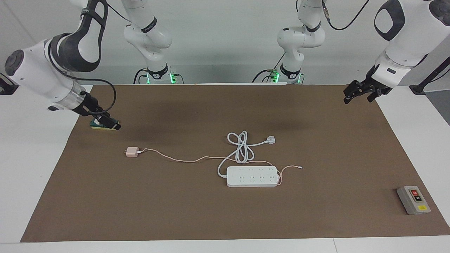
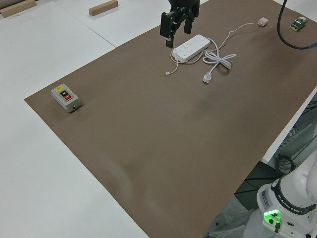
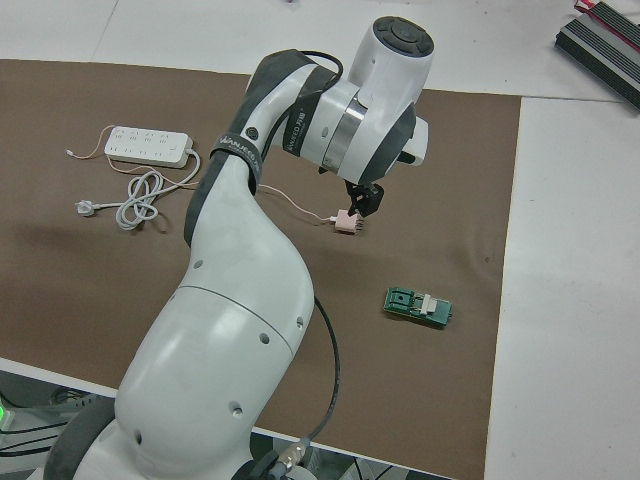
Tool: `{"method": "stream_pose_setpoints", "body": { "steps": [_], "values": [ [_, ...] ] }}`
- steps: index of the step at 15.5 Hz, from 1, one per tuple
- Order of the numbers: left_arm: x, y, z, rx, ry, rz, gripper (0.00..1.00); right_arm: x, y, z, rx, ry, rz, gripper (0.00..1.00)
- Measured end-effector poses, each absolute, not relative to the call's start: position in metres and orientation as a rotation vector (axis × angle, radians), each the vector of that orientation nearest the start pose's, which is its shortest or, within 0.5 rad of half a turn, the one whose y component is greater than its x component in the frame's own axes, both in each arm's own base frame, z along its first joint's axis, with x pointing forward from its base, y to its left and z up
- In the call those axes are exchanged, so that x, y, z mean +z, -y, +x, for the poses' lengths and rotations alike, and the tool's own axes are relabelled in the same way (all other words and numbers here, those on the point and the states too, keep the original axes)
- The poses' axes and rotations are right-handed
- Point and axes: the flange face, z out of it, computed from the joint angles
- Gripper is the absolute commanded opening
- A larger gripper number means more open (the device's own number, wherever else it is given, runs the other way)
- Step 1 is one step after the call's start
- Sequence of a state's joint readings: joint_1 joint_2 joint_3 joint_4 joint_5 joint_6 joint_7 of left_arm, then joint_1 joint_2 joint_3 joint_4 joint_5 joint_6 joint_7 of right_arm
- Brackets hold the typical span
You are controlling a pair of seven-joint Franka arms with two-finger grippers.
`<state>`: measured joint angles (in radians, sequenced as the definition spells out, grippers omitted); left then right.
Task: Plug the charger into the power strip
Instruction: 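Move the right gripper to the pink charger plug, then close the right gripper on the pink charger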
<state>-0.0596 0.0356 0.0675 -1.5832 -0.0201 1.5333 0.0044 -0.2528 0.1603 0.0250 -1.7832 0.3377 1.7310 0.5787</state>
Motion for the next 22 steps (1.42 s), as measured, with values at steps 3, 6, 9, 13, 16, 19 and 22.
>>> {"method": "stream_pose_setpoints", "body": {
  "steps": [3, 6, 9, 13, 16, 19, 22],
  "values": [
    [0.596, 0.0, 0.56, 0.127, 0.001, -3.157, 1.0, 0.417, 0.111, 0.587, 0.404, -1.431, -2.358, 1.0],
    [0.596, 0.0, 0.561, 0.121, -0.001, -3.157, 1.0, 0.383, 0.114, 0.594, 0.457, -1.544, -2.186, 1.0],
    [0.597, 0.0, 0.561, 0.116, -0.002, -3.158, 1.0, 0.333, 0.137, 0.595, 0.526, -1.626, -2.063, 1.0],
    [0.598, 0.007, 0.563, 0.094, -0.028, -3.158, 1.0, 0.293, 0.149, 0.589, 0.638, -1.665, -1.959, 1.0],
    [0.598, 0.02, 0.562, 0.093, -0.063, -3.158, 1.0, 0.282, 0.148, 0.587, 0.672, -1.668, -1.949, 1.0],
    [0.598, 0.022, 0.562, 0.093, -0.069, -3.157, 1.0, 0.269, 0.144, 0.585, 0.706, -1.672, -1.92, 1.0],
    [0.598, 0.025, 0.562, 0.09, -0.082, -3.157, 1.0, 0.256, 0.142, 0.58, 0.736, -1.669, -1.917, 1.0]
  ]
}}
